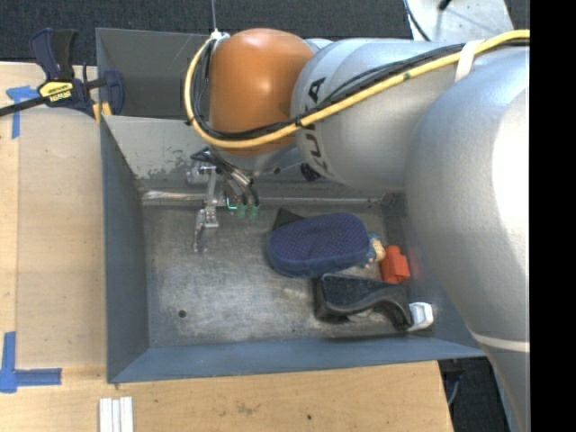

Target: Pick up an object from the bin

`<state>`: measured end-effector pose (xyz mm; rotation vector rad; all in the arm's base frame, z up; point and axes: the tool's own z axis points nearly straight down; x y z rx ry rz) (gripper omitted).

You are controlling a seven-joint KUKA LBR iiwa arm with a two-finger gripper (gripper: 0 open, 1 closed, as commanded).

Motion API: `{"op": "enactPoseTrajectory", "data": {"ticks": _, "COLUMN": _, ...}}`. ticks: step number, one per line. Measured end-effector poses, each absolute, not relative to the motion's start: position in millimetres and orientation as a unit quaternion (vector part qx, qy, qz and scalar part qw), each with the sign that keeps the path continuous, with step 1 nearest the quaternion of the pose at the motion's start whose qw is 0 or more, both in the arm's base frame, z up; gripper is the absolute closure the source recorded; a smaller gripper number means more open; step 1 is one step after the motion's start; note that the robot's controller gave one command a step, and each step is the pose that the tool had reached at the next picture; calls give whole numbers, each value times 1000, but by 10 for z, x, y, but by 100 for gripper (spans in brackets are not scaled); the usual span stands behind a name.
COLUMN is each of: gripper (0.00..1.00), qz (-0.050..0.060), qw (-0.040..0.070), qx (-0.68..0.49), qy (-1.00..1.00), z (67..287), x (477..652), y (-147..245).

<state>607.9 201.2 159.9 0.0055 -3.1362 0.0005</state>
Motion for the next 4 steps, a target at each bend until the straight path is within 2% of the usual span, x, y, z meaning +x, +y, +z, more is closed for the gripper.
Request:
{"op": "enactPoseTrajectory", "data": {"ticks": 1, "gripper": 0, "qz": 1, "qw": 1, "qx": 18, "qy": -1000, "z": 741, "x": 6247, "y": 1990}}
{"op": "enactPoseTrajectory", "data": {"ticks": 2, "gripper": 0, "qz": -3, "qw": -1, "qx": -13, "qy": -1000, "z": 738, "x": 6256, "y": 1901}}
{"op": "enactPoseTrajectory", "data": {"ticks": 3, "gripper": 100, "qz": -3, "qw": -9, "qx": -16, "qy": -1000, "z": 775, "x": 6299, "y": 1881}}
{"op": "enactPoseTrajectory", "data": {"ticks": 4, "gripper": 0, "qz": -2, "qw": -4, "qx": -16, "qy": -1000, "z": 738, "x": 6270, "y": 1876}}
